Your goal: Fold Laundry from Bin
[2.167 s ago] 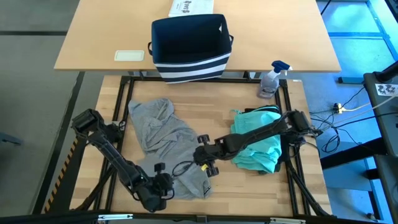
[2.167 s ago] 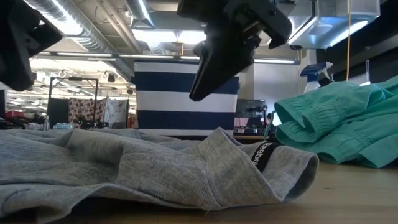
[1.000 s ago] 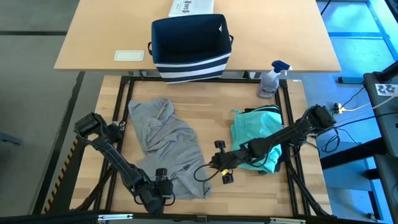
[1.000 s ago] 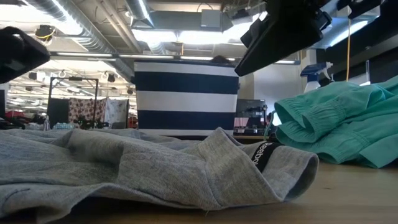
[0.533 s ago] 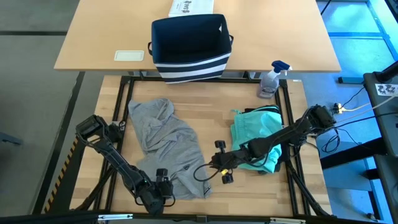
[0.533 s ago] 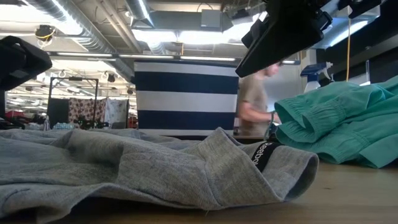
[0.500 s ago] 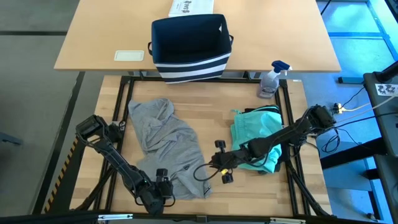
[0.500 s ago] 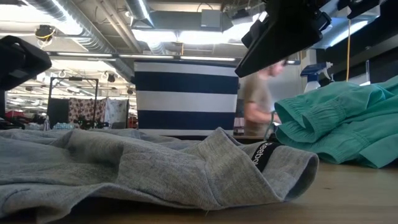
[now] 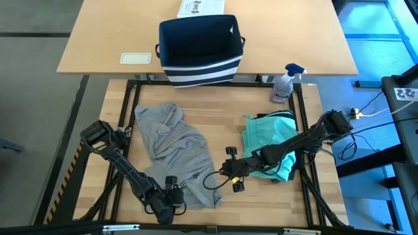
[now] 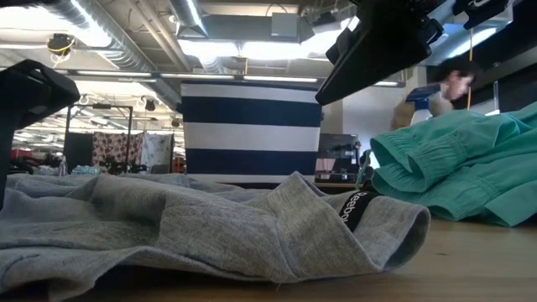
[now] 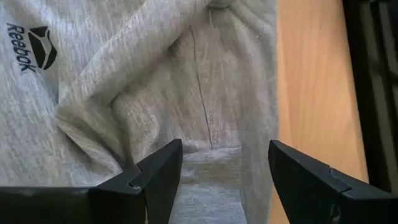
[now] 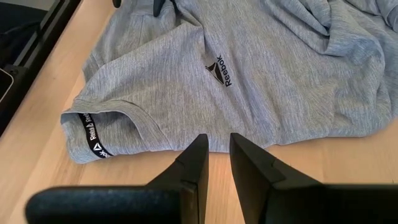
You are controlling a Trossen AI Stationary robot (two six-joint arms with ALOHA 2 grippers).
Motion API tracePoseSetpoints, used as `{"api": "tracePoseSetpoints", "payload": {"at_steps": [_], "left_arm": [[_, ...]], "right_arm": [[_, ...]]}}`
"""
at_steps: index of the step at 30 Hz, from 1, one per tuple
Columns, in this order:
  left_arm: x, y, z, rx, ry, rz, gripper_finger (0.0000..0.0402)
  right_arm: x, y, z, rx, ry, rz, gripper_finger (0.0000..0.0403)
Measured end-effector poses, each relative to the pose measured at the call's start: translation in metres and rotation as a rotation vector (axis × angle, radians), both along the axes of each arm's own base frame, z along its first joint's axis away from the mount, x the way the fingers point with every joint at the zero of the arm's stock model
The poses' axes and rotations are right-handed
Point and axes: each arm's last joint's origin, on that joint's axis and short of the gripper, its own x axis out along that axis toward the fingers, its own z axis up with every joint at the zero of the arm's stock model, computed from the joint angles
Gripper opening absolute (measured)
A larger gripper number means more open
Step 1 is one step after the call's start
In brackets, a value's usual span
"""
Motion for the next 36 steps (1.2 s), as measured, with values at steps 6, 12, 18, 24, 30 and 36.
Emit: {"api": "tracePoseSetpoints", "payload": {"at_steps": [6, 12, 18, 24, 30, 36], "left_arm": [[-0.002, 0.004, -0.001, 0.065, 0.004, 0.012, 0.0234], [-0.003, 0.005, -0.003, 0.103, 0.014, -0.008, 0.0233], [-0.001, 0.001, -0.019, 0.138, 0.019, -0.021, 0.0232], [0.003, -0.002, -0.027, 0.137, 0.001, -0.014, 0.0232], [-0.001, -0.001, -0.016, 0.13, -0.02, -0.016, 0.0231], [-0.001, 0.0, -0.013, 0.124, -0.02, -0.02, 0.0231]], "right_arm": [[0.0, 0.0, 0.0, 0.0, -0.001, -0.001, 0.0066], [0.0, 0.0, 0.0, -0.001, -0.001, -0.001, 0.0066], [0.0, 0.0, 0.0, 0.0, -0.005, -0.002, 0.0066], [0.001, 0.0, 0.001, 0.002, -0.009, -0.002, 0.0066], [0.001, 0.001, 0.001, 0.006, -0.02, -0.002, 0.0066], [0.002, 0.0, 0.002, 0.007, -0.021, -0.002, 0.0066]]}}
